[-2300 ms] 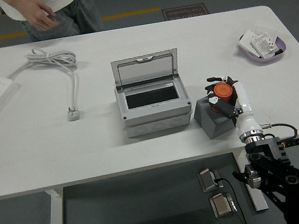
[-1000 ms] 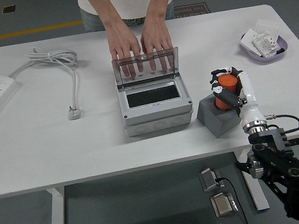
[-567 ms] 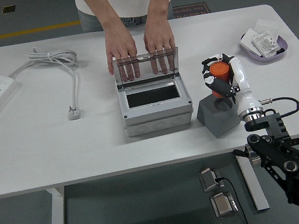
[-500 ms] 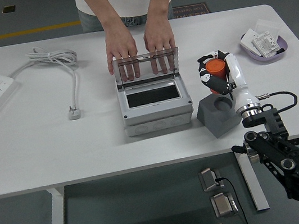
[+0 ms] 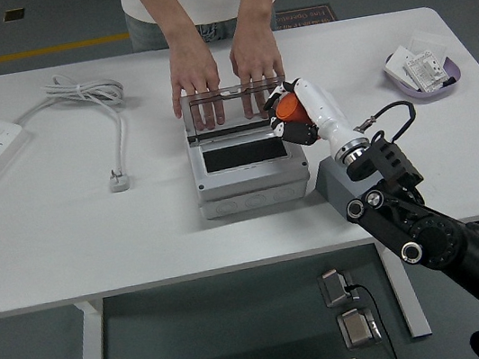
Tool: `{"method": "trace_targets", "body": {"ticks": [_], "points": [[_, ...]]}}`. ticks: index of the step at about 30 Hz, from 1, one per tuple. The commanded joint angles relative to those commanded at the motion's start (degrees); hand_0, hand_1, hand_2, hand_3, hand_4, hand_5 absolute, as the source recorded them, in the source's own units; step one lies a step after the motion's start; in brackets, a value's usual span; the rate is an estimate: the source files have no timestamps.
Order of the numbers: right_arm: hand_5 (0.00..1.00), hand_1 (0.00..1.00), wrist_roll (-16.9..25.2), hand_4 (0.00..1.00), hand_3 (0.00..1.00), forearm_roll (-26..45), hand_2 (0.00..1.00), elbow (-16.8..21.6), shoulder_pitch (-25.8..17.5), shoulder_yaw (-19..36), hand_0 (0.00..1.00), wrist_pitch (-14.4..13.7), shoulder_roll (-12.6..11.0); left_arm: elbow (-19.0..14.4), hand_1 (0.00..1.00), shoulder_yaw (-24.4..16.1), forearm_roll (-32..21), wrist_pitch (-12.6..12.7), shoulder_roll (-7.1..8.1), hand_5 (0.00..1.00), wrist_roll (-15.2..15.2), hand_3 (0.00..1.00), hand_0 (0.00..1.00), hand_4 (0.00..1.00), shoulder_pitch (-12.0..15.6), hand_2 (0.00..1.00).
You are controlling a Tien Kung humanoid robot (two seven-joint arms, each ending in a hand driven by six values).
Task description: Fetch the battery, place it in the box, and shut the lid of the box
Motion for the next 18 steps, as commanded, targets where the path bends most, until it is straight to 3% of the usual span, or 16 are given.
{"method": "trace_targets", "body": {"ticks": [5, 18], "points": [[0.002, 0.178, -0.73, 0.032, 0.345, -5.58, 0.331, -2.74, 2.29, -1.94, 0.284, 0.67, 1.10, 0.00, 0.647, 0.10, -0.06, 0.01, 0.20, 0.260, 0.07, 0.644, 0.657, 0.690, -0.19, 0.618], [0.002, 0.172, -0.93, 0.041, 0.340, -6.87, 0.328, -8.72, 7.29, -8.58, 0.268, 3.37, 2.13, 0.00, 0.646, -0.02, 0.41, 0.03, 0.49, 0.266, 0.21, 0.644, 0.657, 0.692, -0.61, 0.618]]}}
